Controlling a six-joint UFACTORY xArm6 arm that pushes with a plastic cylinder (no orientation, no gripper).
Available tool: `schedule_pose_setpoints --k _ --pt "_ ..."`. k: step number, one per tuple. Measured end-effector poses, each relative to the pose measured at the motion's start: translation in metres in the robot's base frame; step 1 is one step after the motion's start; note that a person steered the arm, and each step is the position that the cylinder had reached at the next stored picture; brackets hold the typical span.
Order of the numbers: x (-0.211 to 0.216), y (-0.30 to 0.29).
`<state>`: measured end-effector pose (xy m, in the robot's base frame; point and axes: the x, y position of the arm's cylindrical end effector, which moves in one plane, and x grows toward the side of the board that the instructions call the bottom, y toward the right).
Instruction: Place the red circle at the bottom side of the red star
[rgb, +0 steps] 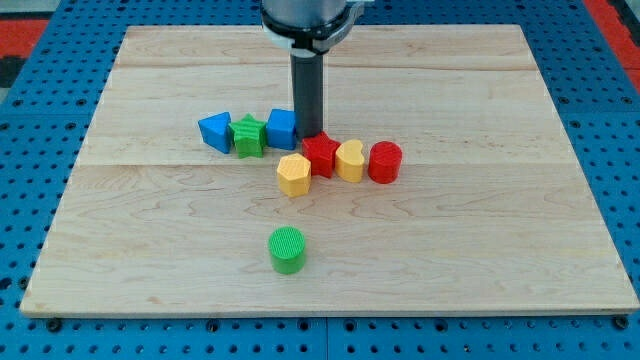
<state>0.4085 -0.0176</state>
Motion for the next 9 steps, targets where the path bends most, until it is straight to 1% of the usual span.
schedule_pose_setpoints --k 2,3,4,5,6,7,9 --pt "0.079 -0.018" --pt "0.06 -0.017" --pt "0.018 -0.004" --pt "-0.017 0.028" --pt "0.004 0.102" --pt "0.034 0.124" --pt "0.076 0.042"
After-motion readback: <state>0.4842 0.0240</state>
